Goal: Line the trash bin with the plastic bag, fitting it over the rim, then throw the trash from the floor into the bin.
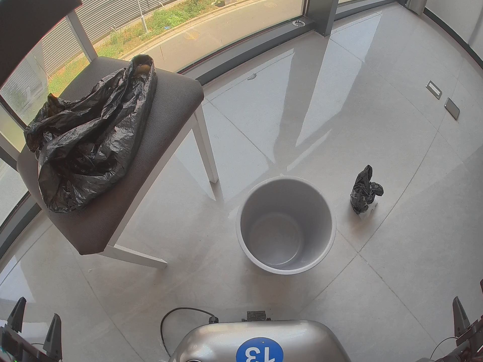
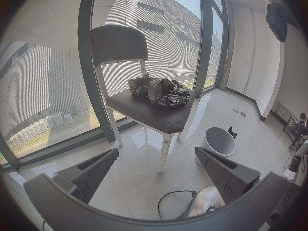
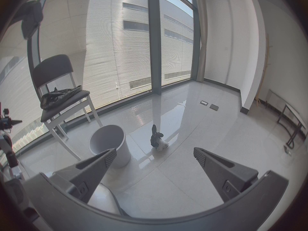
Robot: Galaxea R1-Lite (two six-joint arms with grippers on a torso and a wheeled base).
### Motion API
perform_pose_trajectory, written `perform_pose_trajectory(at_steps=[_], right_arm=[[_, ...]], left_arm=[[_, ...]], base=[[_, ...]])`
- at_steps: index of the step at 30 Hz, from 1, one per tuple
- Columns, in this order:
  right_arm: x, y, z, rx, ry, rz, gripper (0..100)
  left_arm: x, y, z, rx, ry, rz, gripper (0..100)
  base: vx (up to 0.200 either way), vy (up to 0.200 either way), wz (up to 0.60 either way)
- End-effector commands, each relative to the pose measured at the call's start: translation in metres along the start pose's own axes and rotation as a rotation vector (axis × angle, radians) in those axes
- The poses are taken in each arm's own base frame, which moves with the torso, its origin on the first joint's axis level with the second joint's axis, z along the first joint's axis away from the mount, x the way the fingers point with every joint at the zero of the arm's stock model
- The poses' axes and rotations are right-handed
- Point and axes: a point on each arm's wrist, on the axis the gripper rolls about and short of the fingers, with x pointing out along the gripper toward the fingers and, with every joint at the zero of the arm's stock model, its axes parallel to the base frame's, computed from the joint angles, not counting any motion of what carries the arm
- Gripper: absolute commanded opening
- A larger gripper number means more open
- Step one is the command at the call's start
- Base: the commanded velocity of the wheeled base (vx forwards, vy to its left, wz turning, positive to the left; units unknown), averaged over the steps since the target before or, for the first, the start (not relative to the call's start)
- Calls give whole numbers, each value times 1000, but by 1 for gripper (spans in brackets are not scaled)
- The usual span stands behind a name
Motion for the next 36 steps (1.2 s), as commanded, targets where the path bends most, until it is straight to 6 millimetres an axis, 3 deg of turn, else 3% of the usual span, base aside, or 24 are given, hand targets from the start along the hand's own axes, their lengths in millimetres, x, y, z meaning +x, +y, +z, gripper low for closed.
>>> perform_pose_trajectory(at_steps=[1,3,5,6,7,10,12,13,14,18,21,24,26,27,29,31,36], right_arm=[[0,1,-4,-87,-6,41,100],[0,0,-1,-41,-28,5,100],[-10,-1,43,134,-177,-33,100],[-8,-2,67,249,-164,-11,100],[-3,-2,76,303,-116,-5,100],[-5,-2,81,183,-71,28,100],[-7,-3,77,106,-58,64,100],[-7,-3,76,100,-57,69,100],[-11,-5,72,83,-60,131,100],[-15,-7,73,80,-11,151,100],[-17,-7,91,76,2,161,100],[-5,-4,118,66,21,157,100],[5,-1,142,65,29,167,100],[5,-1,144,65,29,171,100],[20,4,171,61,47,199,100],[28,6,183,63,58,200,100],[47,10,185,53,129,199,100]], left_arm=[[0,0,-4,96,-9,-23,100],[0,0,-4,62,-7,-8,100],[0,1,-4,-7,-13,25,100],[0,1,-3,-15,-15,24,100],[0,1,-4,-4,-13,21,100],[-1,1,0,42,-36,28,100],[-4,-1,16,98,-101,-1,100],[-5,-1,18,103,-109,-6,100],[-4,-1,37,104,-106,-65,100],[-4,1,47,50,-89,-175,100],[-6,2,72,79,-42,-243,100],[2,1,104,87,0,-295,100],[8,-1,125,94,13,-247,100],[9,-1,127,96,16,-240,100],[26,-5,153,108,87,-188,100],[38,-8,166,114,119,-168,100],[70,-11,170,165,226,-13,100]], base=[[0,0,0],[0,0,0],[0,0,0],[0,0,0],[0,0,0],[0,0,0],[0,0,0],[0,0,0],[0,0,0],[0,0,0],[0,0,0],[0,0,0],[0,0,0],[0,0,0],[0,0,0],[0,0,0],[0,0,0]])
